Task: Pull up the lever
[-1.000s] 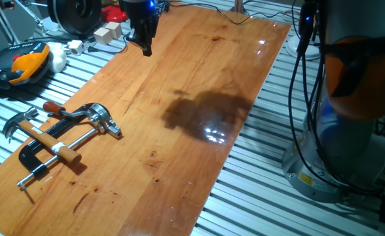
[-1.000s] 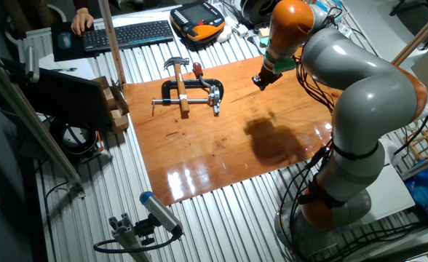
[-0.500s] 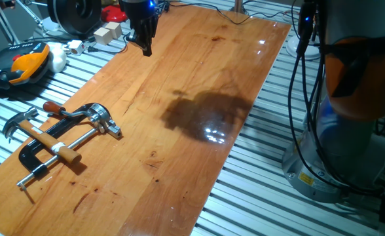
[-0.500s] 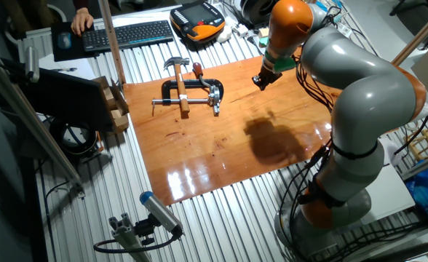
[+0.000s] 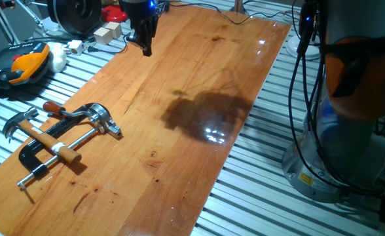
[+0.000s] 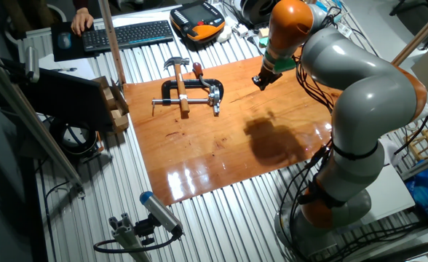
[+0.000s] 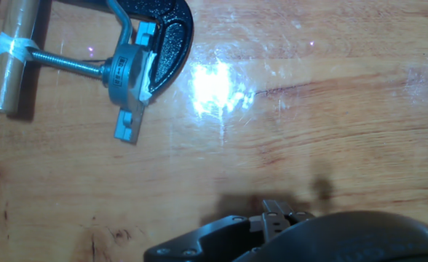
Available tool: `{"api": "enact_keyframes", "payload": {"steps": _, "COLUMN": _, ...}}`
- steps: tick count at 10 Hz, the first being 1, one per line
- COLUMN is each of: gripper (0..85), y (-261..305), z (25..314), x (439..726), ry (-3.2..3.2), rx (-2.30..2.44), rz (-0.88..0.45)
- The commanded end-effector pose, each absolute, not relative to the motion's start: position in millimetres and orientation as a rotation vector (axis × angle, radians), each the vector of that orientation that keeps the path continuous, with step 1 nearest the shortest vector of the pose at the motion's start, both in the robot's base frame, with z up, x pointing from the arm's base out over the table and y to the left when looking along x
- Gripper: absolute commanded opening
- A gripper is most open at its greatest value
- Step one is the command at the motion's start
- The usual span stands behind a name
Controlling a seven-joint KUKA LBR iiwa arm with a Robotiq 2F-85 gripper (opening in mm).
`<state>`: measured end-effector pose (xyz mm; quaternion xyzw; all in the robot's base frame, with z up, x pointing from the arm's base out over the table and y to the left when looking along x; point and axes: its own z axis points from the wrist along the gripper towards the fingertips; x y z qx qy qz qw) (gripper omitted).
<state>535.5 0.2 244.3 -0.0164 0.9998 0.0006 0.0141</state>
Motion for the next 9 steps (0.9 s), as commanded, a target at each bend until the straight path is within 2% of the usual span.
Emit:
{"api": "enact_keyframes", "payload": {"steps": 1, "gripper": 0.0, "y": 0.3, "z": 244.3, "x": 535.5, "ry": 3.113, "rx": -0.051, "rz": 0.002}}
{"api": "enact_keyframes", "payload": {"steps": 9, "gripper": 0.0, "y": -1.3, "z": 241.9, "x": 537.4, "ry": 3.119, "rx": -0.056, "rz": 0.004}}
